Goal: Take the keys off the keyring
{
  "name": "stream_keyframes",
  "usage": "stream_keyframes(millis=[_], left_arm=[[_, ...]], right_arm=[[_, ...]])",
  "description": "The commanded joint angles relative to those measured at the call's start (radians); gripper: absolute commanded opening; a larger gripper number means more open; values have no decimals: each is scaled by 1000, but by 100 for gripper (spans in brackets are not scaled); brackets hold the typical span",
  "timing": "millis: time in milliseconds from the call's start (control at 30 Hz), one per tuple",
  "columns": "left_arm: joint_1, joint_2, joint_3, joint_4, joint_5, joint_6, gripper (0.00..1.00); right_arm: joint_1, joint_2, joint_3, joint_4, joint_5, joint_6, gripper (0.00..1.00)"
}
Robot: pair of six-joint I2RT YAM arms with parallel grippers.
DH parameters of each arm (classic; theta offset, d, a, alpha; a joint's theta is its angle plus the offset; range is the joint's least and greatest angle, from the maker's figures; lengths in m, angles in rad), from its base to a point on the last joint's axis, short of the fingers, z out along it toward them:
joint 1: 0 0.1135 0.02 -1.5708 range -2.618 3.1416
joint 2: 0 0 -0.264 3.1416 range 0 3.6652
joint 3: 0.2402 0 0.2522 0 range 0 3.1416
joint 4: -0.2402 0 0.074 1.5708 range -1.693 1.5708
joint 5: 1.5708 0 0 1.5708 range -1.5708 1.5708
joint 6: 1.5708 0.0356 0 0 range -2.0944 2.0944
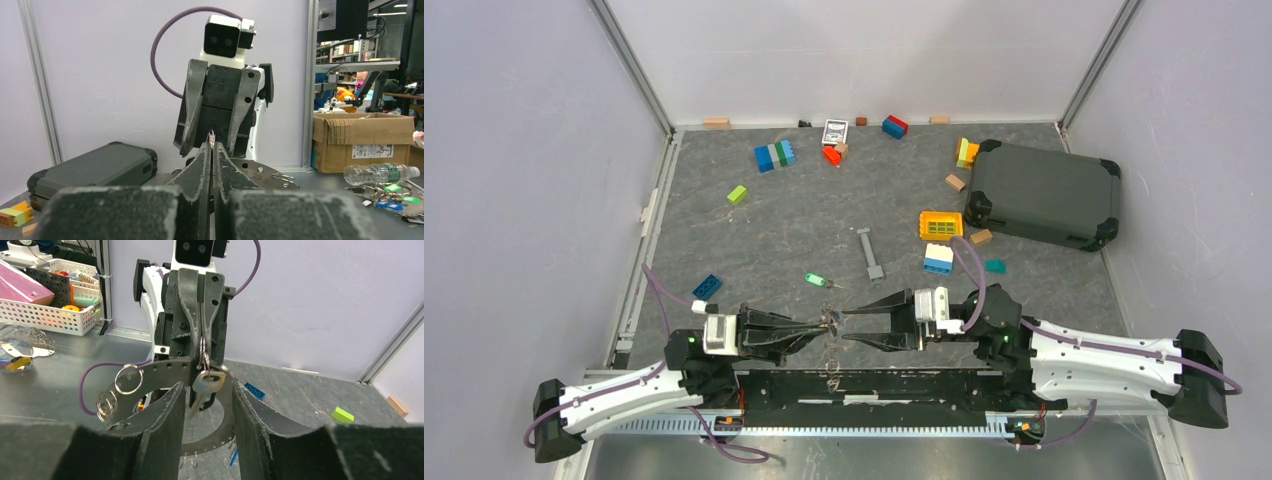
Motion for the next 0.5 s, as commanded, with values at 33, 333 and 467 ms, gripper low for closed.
stream_keyframes(millis=[33, 333, 467], left_arm=[[-1, 24, 45, 52, 36, -33, 2], [-1, 57, 53, 62, 63, -39, 2], [-3, 40, 47, 58, 53, -34, 2]], right_arm=[[4, 14, 83, 4, -46, -14, 44], [4, 35, 97, 19, -80, 7, 32], [4, 24, 85, 13, -81, 7, 35]])
